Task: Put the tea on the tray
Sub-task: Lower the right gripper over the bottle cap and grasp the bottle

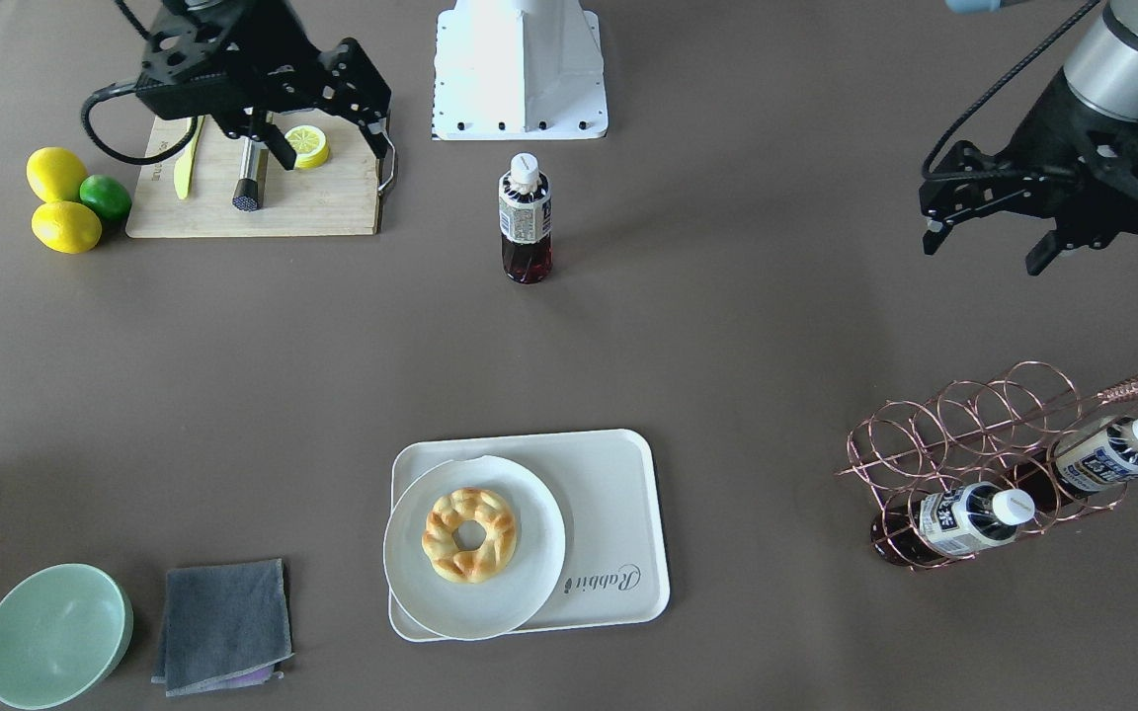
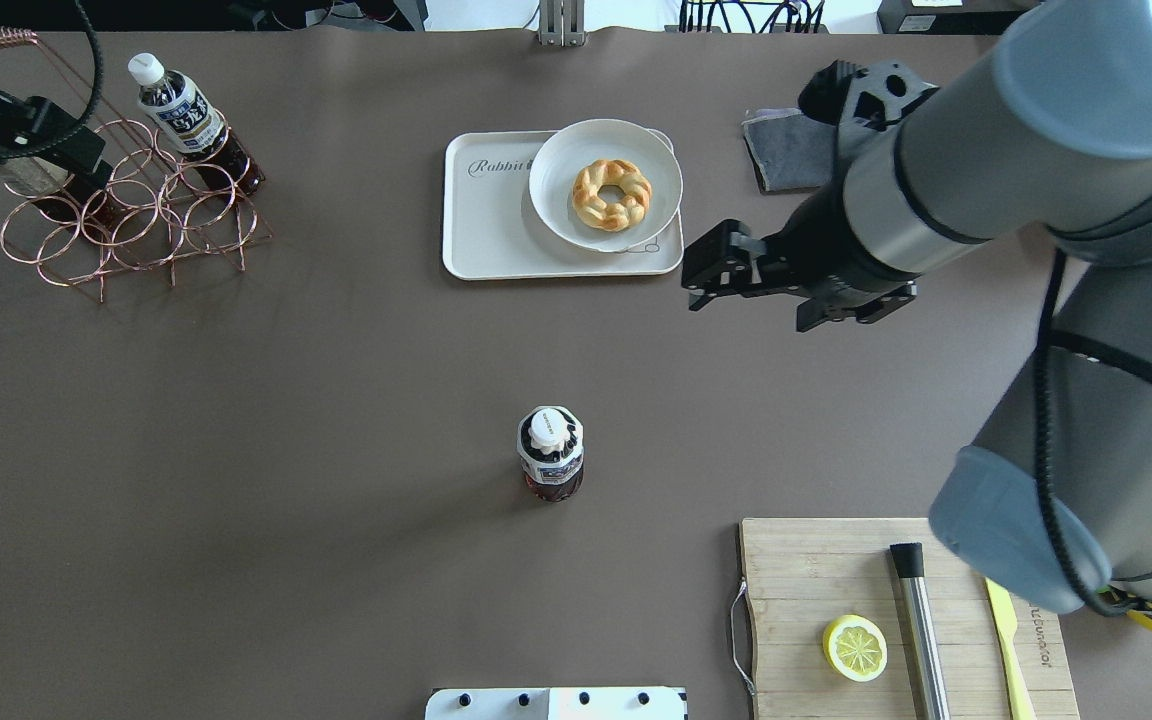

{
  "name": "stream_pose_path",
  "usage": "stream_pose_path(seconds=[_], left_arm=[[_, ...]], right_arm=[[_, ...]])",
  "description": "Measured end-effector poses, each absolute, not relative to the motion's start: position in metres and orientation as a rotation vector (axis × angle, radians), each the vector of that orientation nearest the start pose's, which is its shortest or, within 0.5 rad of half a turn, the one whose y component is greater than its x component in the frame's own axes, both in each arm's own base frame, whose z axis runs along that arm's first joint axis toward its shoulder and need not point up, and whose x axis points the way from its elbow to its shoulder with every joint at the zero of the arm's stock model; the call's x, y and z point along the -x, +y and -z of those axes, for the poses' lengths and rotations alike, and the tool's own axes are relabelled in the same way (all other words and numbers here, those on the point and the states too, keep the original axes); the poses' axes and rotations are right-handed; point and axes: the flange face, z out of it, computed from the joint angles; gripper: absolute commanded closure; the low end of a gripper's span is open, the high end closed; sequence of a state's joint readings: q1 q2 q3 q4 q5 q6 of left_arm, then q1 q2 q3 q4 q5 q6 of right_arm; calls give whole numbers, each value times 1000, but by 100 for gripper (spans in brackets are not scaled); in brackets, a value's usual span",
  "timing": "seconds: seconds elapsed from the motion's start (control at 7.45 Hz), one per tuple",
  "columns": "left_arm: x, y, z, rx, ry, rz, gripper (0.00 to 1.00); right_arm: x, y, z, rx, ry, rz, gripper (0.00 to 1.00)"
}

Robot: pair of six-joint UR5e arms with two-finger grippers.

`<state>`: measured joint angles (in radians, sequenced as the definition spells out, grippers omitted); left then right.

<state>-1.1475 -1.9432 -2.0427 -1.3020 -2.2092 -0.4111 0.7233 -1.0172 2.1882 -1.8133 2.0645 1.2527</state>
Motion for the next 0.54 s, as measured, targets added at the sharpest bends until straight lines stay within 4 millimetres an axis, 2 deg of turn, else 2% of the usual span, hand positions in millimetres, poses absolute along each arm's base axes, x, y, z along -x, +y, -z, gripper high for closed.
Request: stream_pose_path(seconds=[0.13,0.27,0.54], left_arm=[[-135,-527,-297,-257,778,-206,3],[-123,-527,-307,-258,770,-209,3],[-114,-527,-314,-258,763,-204,3]], right_arm=[[361,-390,-107,-52,-985,-151,2],[395,-379,-87,-67,-954,-146,3],[447,-370,-65,-84,-908,-126,5]])
